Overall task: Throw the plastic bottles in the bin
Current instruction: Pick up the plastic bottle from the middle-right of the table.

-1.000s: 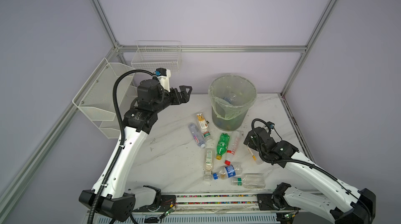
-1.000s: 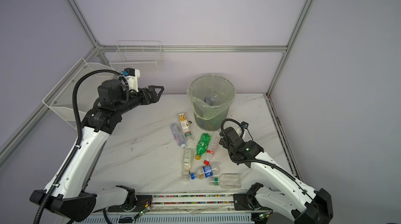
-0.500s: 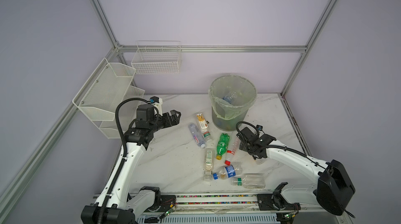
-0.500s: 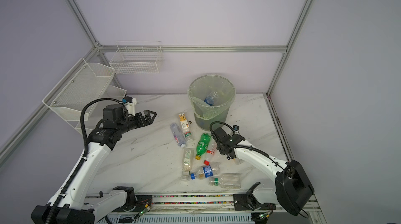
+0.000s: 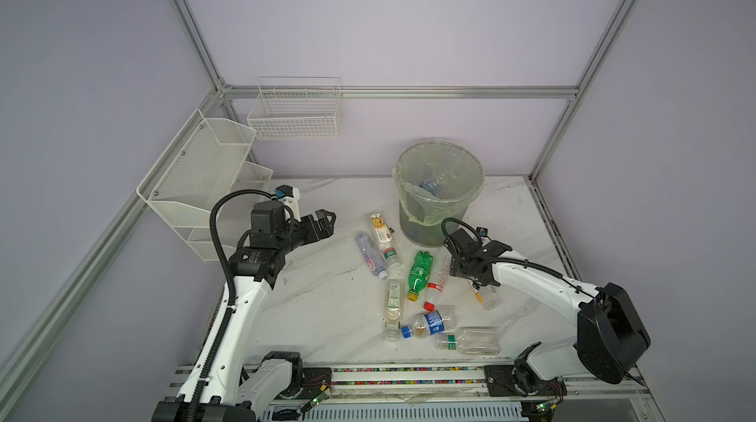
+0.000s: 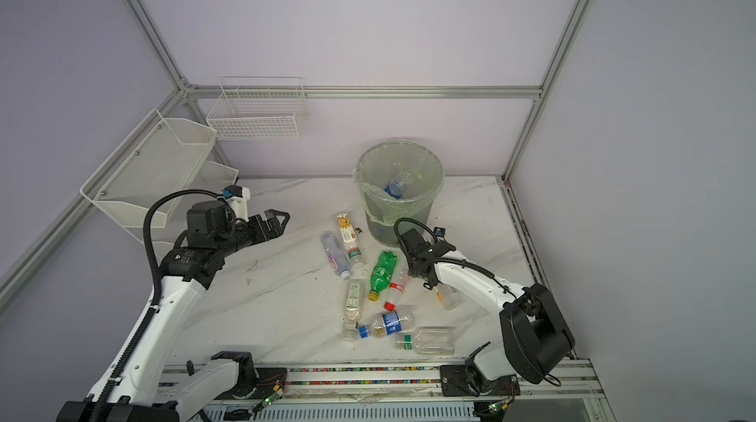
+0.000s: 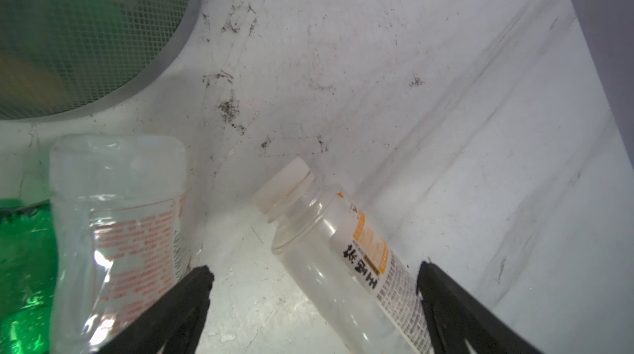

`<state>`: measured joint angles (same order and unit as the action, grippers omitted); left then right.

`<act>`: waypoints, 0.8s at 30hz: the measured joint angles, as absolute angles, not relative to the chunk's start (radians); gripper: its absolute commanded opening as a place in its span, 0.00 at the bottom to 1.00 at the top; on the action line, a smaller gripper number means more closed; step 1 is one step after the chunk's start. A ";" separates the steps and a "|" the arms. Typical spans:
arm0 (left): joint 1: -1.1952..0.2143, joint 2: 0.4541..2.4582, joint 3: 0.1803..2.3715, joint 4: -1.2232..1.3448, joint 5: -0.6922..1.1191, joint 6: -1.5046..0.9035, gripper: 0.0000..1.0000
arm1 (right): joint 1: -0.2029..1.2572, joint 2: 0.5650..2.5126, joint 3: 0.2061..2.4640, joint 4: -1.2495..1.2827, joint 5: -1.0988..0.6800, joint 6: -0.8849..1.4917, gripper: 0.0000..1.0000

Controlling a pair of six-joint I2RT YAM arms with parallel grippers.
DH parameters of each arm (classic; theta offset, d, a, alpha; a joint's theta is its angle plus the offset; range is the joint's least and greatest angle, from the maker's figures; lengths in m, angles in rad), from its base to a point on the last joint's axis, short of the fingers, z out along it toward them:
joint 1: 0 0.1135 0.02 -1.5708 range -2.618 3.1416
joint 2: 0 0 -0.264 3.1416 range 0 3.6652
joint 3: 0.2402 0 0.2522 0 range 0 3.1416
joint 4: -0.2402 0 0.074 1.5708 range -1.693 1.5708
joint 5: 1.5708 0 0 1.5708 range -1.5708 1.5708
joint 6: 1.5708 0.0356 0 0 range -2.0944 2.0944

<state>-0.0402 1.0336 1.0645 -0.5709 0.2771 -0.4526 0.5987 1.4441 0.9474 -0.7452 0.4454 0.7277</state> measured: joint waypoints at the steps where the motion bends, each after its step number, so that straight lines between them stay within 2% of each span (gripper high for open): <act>1: -0.039 1.033 1.065 -0.571 0.278 -0.453 1.00 | 0.588 1.448 0.946 -0.745 0.440 0.719 0.97; 24: -0.029 1.033 1.049 -0.570 0.303 -0.453 1.00 | 0.554 1.511 0.865 -0.704 0.332 0.677 0.97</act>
